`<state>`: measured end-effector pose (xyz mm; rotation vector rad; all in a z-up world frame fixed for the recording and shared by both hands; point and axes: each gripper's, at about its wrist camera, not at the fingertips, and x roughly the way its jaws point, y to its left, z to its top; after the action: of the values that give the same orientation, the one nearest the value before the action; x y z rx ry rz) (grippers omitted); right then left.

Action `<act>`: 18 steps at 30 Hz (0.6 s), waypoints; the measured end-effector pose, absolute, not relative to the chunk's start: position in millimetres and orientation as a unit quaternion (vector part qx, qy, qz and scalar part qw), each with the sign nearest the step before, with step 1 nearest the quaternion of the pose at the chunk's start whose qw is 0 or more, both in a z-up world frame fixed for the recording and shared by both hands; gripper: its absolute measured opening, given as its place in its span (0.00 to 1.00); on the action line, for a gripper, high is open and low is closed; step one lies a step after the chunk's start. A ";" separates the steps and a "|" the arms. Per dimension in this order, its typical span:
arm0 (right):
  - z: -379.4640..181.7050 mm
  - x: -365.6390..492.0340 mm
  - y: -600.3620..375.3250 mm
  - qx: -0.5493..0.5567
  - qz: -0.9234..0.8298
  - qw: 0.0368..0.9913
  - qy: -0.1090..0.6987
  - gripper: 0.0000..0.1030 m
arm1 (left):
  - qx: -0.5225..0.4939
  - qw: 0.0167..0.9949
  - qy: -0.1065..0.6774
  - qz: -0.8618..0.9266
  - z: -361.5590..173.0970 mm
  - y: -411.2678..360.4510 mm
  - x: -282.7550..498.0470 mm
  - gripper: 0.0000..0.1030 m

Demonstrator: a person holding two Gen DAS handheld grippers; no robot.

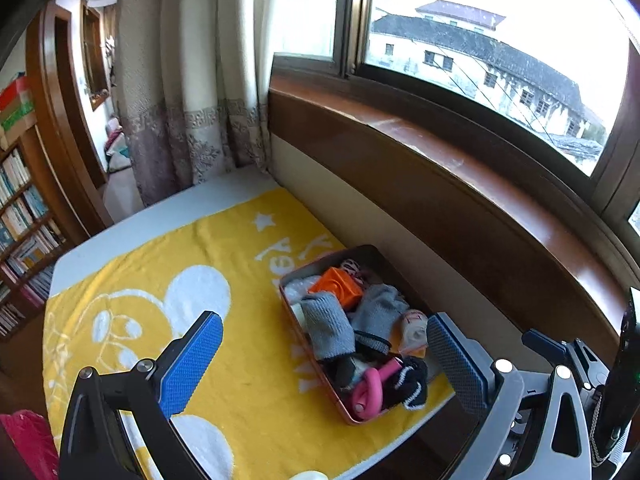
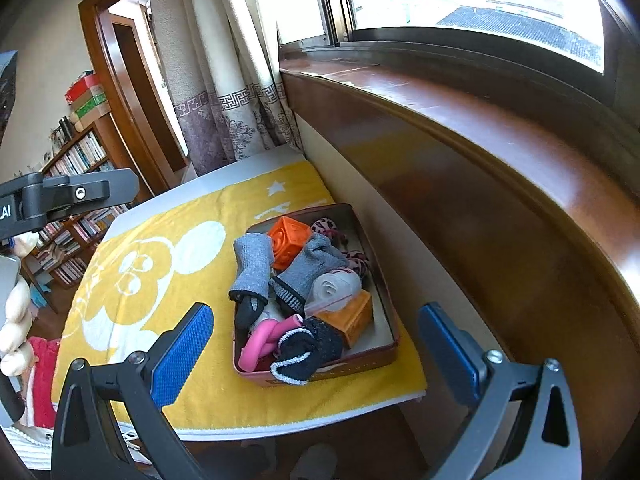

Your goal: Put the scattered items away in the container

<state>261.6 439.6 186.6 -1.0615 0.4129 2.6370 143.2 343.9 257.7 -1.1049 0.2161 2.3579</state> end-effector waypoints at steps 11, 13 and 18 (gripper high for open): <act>179.1 272.9 443.1 -0.382 0.900 0.148 0.147 1.00 | -0.429 0.279 0.087 0.855 250.8 365.8 143.2 1.00; 178.2 274.9 443.3 -0.382 0.900 0.150 0.148 1.00 | -0.440 0.279 0.092 0.849 246.9 370.6 142.0 1.00; 175.5 278.5 446.6 -0.384 0.897 0.163 0.148 1.00 | -0.465 0.303 0.079 0.828 235.9 375.6 138.0 1.00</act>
<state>278.5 446.6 175.5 -1.0954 0.4226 2.5565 138.0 375.6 235.9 -1.2334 0.2096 2.1941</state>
